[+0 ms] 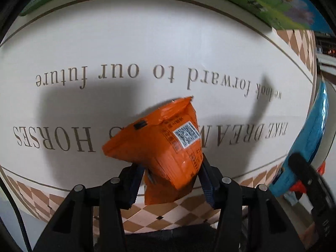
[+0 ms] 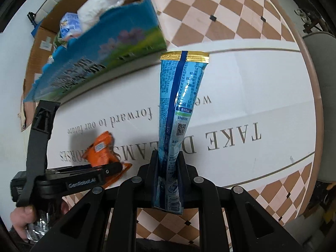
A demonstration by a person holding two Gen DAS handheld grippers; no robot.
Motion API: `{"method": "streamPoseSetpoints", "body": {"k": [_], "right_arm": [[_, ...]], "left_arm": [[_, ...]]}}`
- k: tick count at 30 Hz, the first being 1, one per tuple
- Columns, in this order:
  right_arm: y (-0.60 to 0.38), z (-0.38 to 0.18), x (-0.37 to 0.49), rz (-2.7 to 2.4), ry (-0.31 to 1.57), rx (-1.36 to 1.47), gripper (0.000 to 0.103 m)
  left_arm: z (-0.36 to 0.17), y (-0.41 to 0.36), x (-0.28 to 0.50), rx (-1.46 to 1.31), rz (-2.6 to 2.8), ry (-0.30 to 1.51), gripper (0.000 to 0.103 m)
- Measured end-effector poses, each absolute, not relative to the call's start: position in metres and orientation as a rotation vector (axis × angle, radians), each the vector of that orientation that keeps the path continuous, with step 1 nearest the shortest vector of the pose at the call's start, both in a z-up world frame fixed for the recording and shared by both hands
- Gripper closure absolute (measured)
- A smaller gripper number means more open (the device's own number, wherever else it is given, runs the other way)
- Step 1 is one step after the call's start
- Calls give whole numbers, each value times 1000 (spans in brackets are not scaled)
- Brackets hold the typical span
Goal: Organize soft objects
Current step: 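Lift the orange bag and blue packet and carry them toward the box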
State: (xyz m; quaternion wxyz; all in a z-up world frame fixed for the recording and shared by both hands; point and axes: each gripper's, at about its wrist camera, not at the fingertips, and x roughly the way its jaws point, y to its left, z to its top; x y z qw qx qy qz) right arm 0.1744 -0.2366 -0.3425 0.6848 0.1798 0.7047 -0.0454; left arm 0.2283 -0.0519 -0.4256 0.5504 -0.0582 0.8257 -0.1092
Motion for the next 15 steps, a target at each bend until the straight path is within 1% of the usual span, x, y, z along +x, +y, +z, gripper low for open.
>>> {"method": "streamPoseSetpoints", "body": {"k": [3, 6, 9, 12, 15], "right_arm": [[-235, -344, 172, -99, 1583, 398, 86], [-232, -340, 172, -93, 1576, 394, 86], [-228, -329, 175, -82, 1553, 397, 86], [-227, -311, 180, -61, 1517, 406, 86], [-227, -285, 185, -30, 1474, 421, 86]], "left_arm": [[-422, -52, 228, -128, -247, 1925, 61], [-409, -54, 226, -93, -249, 1881, 68], [-382, -51, 225, -88, -284, 1837, 70], [-340, -51, 228, -89, -324, 1756, 71], [-280, -53, 241, -116, -394, 1649, 71]]}}
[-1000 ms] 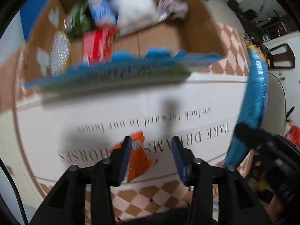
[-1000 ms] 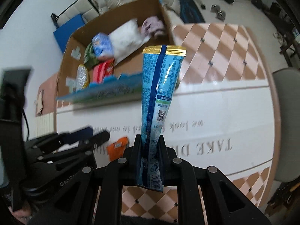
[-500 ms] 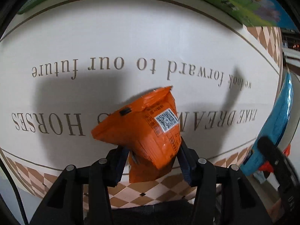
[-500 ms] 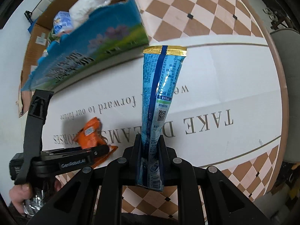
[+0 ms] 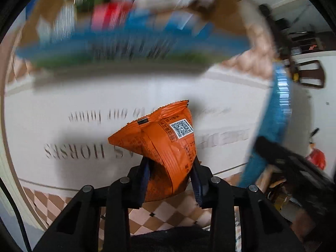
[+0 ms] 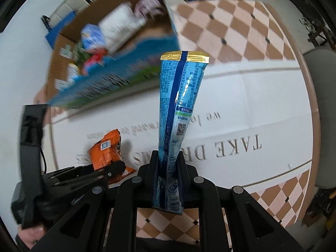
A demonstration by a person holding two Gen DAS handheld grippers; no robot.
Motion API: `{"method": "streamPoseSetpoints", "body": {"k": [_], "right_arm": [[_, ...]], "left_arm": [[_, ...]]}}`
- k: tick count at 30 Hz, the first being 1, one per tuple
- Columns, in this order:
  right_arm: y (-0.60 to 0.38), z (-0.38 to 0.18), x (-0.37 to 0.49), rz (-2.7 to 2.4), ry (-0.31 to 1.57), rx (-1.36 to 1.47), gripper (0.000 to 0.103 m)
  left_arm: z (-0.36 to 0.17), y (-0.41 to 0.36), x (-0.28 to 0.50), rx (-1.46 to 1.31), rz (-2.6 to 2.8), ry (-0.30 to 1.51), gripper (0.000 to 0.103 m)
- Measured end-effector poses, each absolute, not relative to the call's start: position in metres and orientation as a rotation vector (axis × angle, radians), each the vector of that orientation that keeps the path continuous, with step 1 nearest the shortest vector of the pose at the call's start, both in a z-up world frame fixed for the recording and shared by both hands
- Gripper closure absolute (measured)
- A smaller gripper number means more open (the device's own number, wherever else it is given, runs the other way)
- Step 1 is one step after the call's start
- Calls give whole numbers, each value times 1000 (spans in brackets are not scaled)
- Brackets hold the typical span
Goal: Organize soft objects
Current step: 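Lift the orange bag and blue packet and carry them toward the box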
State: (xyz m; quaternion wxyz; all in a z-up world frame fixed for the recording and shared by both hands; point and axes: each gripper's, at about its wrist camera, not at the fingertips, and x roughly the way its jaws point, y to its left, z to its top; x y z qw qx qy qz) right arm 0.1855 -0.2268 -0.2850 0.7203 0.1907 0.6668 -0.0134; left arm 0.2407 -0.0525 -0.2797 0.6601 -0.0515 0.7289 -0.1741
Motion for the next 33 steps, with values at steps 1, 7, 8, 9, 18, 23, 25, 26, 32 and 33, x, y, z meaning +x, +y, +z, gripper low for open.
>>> {"method": "streamPoseSetpoints", "body": {"k": [1, 7, 8, 9, 18, 23, 25, 26, 32, 33], "right_arm": [[-226, -274, 189, -11, 1455, 432, 86], [-218, -203, 242, 45, 1305, 427, 86], [-216, -199, 252, 43, 1292, 431, 86], [-214, -195, 268, 37, 1274, 437, 86], [-212, -246, 362, -61, 1333, 485, 86], [-219, -246, 339, -32, 1318, 468, 86], [-221, -240, 313, -12, 1308, 458, 86], [-222, -238, 298, -1, 1310, 454, 86], [-228, -258, 227, -54, 1380, 372, 87], [-230, -263, 219, -65, 1391, 366, 87]], "left_arm": [[-256, -54, 250, -117, -419, 1603, 71], [-202, -56, 328, -104, -429, 1515, 71], [-207, -51, 341, -106, -421, 1526, 71], [-212, -52, 357, -122, -409, 1545, 71], [-278, -51, 425, -128, -333, 1686, 71], [-245, -37, 361, 50, -351, 1520, 61], [-245, -32, 330, 63, -380, 1492, 41], [-250, -30, 316, 60, -391, 1499, 26], [-344, -13, 273, -236, -362, 1829, 22], [-353, -13, 270, -279, -349, 1851, 22]]}}
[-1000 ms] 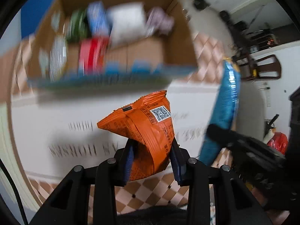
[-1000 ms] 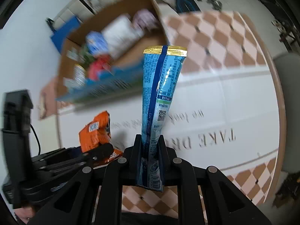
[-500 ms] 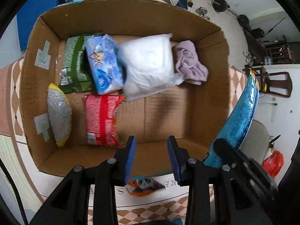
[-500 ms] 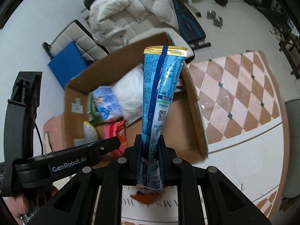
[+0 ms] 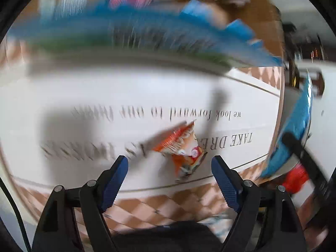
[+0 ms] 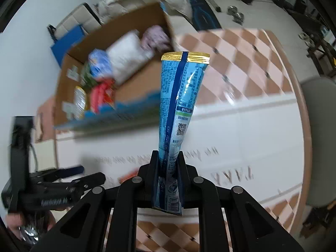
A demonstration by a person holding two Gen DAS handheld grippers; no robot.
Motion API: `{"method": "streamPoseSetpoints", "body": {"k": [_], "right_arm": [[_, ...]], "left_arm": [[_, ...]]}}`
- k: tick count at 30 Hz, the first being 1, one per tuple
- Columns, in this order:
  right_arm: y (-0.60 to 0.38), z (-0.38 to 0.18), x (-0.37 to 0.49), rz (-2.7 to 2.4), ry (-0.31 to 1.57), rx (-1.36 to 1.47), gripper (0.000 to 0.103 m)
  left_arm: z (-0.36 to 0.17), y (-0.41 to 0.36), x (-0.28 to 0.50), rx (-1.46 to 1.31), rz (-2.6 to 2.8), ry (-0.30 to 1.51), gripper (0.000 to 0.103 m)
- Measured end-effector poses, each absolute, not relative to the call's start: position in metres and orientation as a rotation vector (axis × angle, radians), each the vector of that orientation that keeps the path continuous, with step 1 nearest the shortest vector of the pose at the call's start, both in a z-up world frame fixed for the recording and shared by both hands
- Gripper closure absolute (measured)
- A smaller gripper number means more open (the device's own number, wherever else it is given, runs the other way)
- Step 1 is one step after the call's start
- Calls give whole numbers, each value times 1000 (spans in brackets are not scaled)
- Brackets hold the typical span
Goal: Organize soft objects
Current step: 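Lift the orange bag and blue packet and carry them toward the box, then lower the orange bag and blue packet into the box and open both tools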
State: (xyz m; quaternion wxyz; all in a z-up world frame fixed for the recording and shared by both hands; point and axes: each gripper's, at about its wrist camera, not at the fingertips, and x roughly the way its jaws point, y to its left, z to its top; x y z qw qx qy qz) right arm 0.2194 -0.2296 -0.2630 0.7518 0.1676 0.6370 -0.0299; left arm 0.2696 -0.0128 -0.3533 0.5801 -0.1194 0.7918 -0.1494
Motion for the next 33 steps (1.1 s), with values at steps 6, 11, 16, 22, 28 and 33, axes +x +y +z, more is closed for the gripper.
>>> {"method": "streamPoseSetpoints", "body": {"k": [6, 11, 16, 22, 28, 33], "right_arm": [[-248, -292, 183, -143, 1440, 394, 87], [-253, -301, 172, -179, 1448, 375, 87], [-252, -306, 169, -190, 1457, 367, 86], [-247, -291, 170, -168, 1437, 377, 86], [-242, -236, 197, -63, 1331, 444, 87], [-233, -206, 252, -20, 1232, 481, 87]], "left_arm": [[-377, -37, 257, -350, -329, 1916, 22], [-407, -65, 249, -230, -286, 1983, 23], [-414, -78, 242, -116, -238, 1945, 55], [-347, -74, 246, -80, -314, 1799, 61], [-220, -55, 297, -135, -419, 1567, 61], [-204, -53, 368, -138, -375, 1532, 60]]}}
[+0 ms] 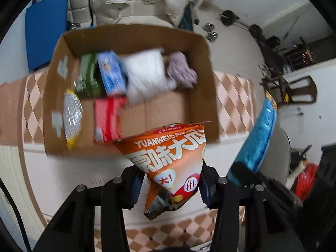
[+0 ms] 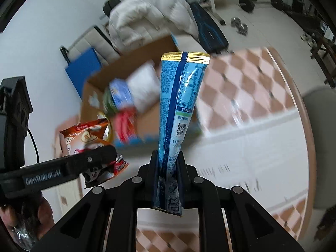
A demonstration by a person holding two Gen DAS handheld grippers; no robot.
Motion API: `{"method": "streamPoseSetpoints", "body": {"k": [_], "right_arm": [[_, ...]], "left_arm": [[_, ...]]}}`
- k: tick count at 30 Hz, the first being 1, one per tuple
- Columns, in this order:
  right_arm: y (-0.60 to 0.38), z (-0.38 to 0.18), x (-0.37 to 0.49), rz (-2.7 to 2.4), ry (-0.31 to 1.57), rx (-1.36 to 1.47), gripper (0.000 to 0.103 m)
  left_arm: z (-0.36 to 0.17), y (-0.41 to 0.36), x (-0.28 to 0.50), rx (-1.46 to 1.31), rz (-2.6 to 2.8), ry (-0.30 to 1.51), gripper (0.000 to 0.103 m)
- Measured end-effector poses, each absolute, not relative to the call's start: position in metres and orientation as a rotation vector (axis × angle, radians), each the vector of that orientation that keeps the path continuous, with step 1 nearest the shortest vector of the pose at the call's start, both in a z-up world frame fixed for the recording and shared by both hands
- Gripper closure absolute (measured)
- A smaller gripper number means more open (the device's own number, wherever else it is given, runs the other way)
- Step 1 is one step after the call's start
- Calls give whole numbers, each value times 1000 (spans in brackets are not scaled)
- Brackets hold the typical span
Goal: Organize soft objects
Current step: 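Lower the orange bag and blue packet into the box and open both tools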
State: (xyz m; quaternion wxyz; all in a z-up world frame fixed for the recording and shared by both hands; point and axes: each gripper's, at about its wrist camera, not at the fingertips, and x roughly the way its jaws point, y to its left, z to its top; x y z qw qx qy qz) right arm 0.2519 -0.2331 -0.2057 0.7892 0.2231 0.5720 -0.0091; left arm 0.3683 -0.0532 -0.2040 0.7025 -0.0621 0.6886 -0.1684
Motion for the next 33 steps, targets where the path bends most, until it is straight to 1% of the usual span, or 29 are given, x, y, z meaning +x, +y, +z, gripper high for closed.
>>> {"method": "streamPoseSetpoints", "body": {"k": [5, 8, 11, 13, 15, 16, 17, 18, 19, 20, 21, 22, 25, 27, 28, 30, 32, 33], "right_arm": [[-226, -227, 323, -37, 1249, 556, 87], [-224, -249, 352, -71, 1282, 561, 87], [-221, -270, 369, -83, 1319, 545, 87], [-221, -282, 377, -90, 1345, 532, 87], [-219, -294, 383, -85, 1382, 514, 86], [-218, -299, 386, -77, 1408, 499, 85], [-217, -304, 389, -79, 1430, 477, 84], [-216, -306, 389, -79, 1443, 452, 76], [-215, -309, 391, -75, 1456, 430, 60], [-214, -308, 392, -74, 1460, 425, 52], [-214, -308, 393, -70, 1467, 413, 40], [-213, -307, 394, -64, 1469, 398, 35], [-213, -302, 396, -74, 1471, 360, 35], [-215, -297, 394, -74, 1472, 336, 35], [-215, -294, 394, -74, 1472, 319, 33], [-213, -288, 392, -75, 1471, 290, 32], [-212, -283, 389, -75, 1467, 263, 22], [-212, -280, 387, -76, 1463, 250, 13]], "left_arm": [[-256, -59, 428, -169, -338, 1681, 60], [-279, -69, 436, -137, -328, 1742, 60], [-293, -74, 444, -82, -297, 1761, 60], [-300, -76, 447, -72, -301, 1794, 57], [-306, -78, 448, -64, -312, 1830, 57], [-309, -78, 449, -65, -310, 1843, 56], [-310, -78, 449, -61, -310, 1850, 51], [-307, -78, 449, -56, -314, 1849, 48], [-306, -77, 450, -50, -302, 1835, 44], [-304, -77, 450, -50, -298, 1827, 39], [-301, -75, 450, -52, -303, 1821, 37], [-297, -74, 450, -47, -303, 1811, 35], [-284, -71, 446, -11, -292, 1762, 34], [-279, -65, 442, 7, -288, 1730, 32], [-274, -62, 437, 15, -285, 1710, 29], [-265, -55, 430, 32, -274, 1671, 29], [-261, -49, 427, 55, -252, 1633, 28], [-259, -47, 423, 68, -238, 1608, 28]]}}
